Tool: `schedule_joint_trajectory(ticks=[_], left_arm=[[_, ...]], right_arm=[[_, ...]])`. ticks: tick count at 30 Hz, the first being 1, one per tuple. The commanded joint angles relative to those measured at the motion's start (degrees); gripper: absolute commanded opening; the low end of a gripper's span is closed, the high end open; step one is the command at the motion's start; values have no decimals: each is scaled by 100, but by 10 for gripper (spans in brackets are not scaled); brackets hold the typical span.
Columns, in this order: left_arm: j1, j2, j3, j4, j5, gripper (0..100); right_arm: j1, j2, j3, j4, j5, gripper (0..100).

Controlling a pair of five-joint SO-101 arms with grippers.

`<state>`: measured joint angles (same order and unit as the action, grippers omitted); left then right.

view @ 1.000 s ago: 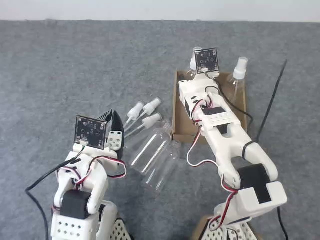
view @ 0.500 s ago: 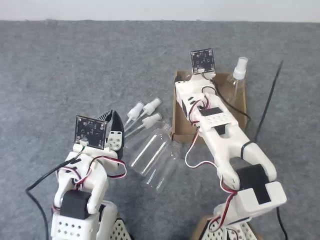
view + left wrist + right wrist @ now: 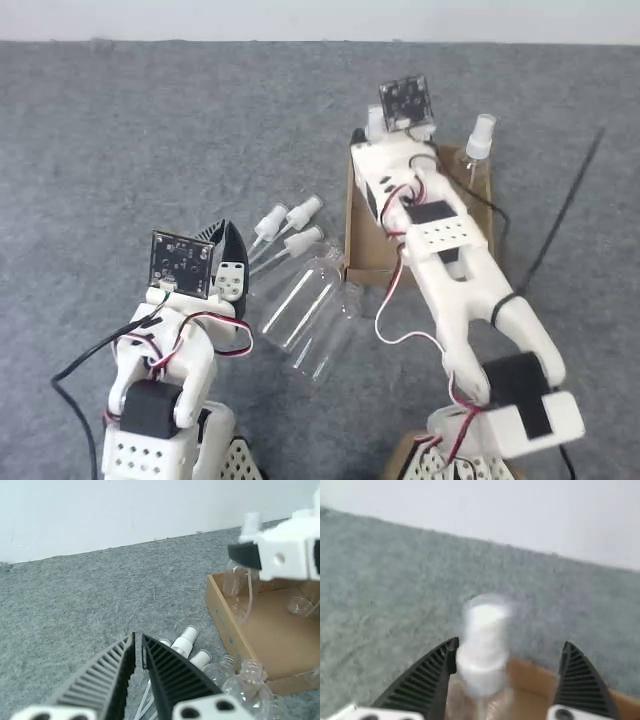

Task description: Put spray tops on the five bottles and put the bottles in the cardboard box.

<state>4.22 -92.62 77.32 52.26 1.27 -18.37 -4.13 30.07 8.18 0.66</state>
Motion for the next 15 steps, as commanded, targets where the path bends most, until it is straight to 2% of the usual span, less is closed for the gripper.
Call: schedule_joint_trajectory(ticks=[1,8,15], left_arm=[[-53,-97,-22,-185,62,11],[-70,-97,-22,-185,62,11],[-79,-53,66,-273,62,11]], right_arm=[[-48,-716,-818,497,97,257],[-171,-1393,-1749,2536,70,257],[-1182,-2484,-1354,4936,62,256]])
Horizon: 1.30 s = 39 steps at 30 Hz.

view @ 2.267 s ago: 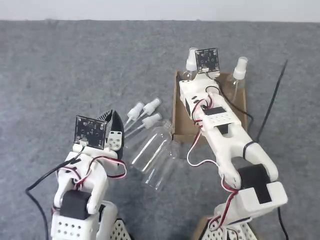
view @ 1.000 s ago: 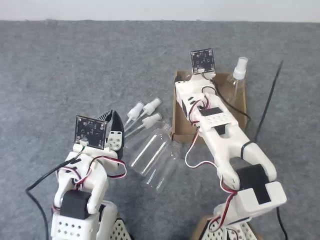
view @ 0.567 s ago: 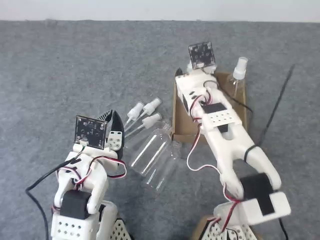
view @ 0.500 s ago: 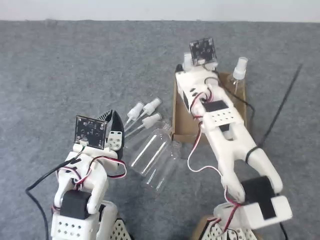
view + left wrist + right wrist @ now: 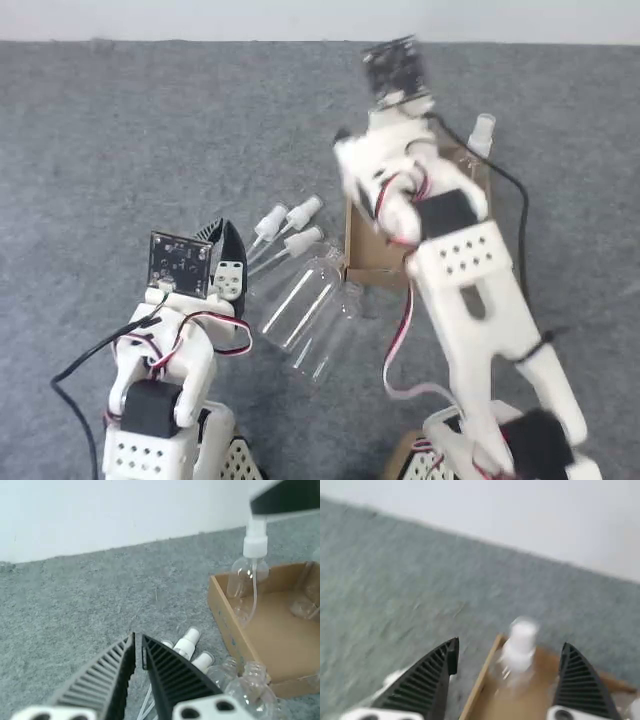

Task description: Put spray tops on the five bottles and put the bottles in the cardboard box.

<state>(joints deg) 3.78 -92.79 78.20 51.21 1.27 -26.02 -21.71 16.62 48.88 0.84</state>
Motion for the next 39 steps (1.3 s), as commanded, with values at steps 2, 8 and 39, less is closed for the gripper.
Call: schedule_joint_trajectory(ticks=[2,8,39], left_arm=[[-35,-35,-48,-149,62,11],[-114,466,-840,457,-185,13],[-1266,5767,-4620,1873,-1371,199]], right_arm=[[-673,-1130,369,1279,44,256],[-980,-2651,1916,1754,44,256],[-2404,-2149,3068,1965,-3974,397]])
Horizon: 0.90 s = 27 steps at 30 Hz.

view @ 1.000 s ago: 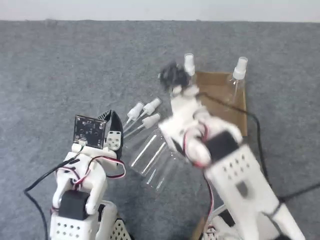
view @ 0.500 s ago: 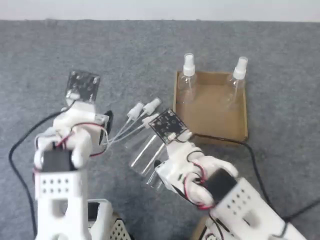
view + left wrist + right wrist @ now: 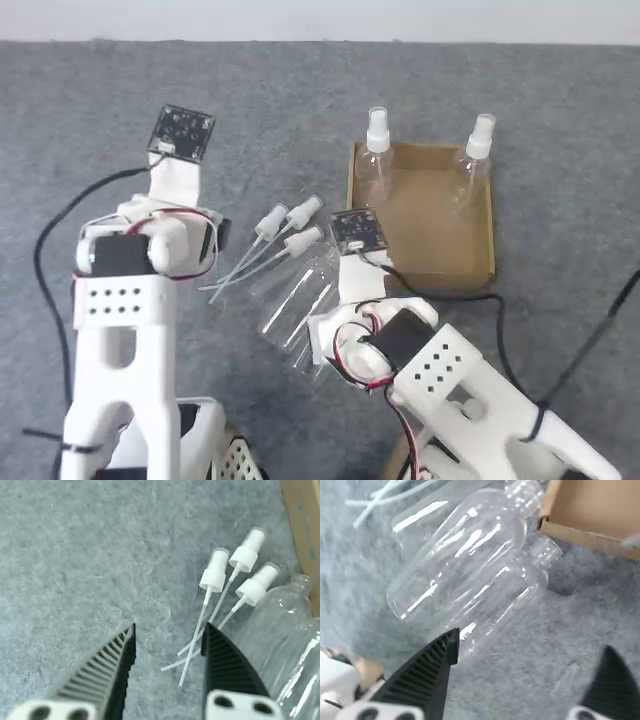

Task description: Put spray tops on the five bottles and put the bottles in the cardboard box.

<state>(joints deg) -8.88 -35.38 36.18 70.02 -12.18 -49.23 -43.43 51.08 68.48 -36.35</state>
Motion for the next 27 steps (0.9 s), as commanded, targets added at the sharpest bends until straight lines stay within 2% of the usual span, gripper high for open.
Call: schedule_joint_trajectory(ticks=[1,7,19,27], left_arm=[[0,79,-497,-9,-18,199],[0,369,-919,26,0,199],[0,369,-989,193,-9,199],[0,369,-980,193,-18,199]], right_arm=[[-84,22,-369,-92,-273,389],[-75,321,-316,-426,-255,294],[-48,1543,-308,-884,-308,317],[-48,1675,-149,-1437,-1187,318]])
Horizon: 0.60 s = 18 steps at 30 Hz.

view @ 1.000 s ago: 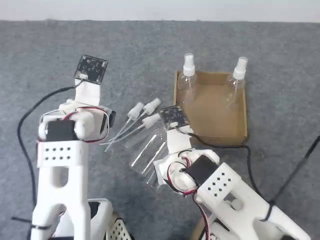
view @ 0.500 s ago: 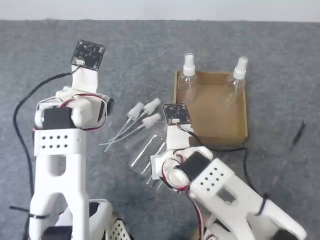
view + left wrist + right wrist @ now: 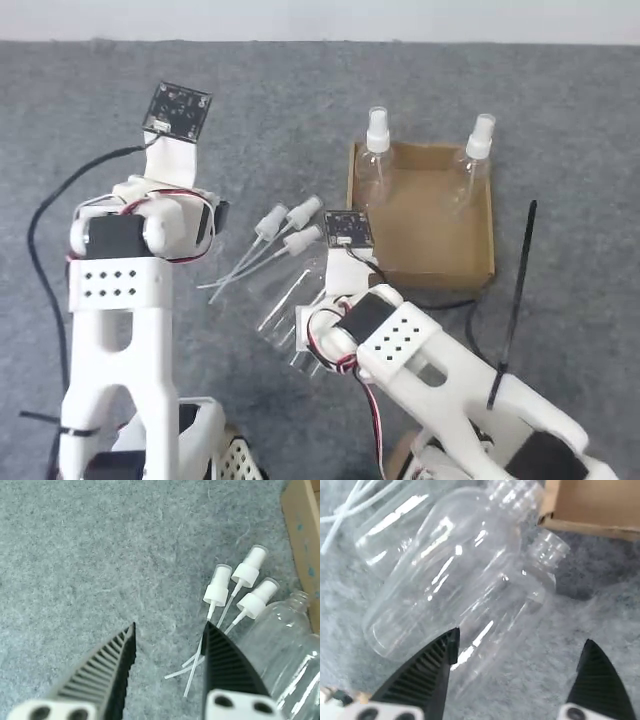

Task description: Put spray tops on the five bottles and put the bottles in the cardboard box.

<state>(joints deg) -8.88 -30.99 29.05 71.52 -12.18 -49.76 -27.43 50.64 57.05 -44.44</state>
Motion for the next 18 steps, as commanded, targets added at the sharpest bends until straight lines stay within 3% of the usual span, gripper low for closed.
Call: schedule_joint_trajectory(ticks=[1,13,18], left_arm=[[0,-62,-268,44,-18,199],[0,-70,-268,44,-18,199],[0,-70,-268,26,-18,199]], right_arm=[[4,119,-62,-435,-501,318],[13,110,536,-637,-571,318],[22,110,835,-224,44,318]])
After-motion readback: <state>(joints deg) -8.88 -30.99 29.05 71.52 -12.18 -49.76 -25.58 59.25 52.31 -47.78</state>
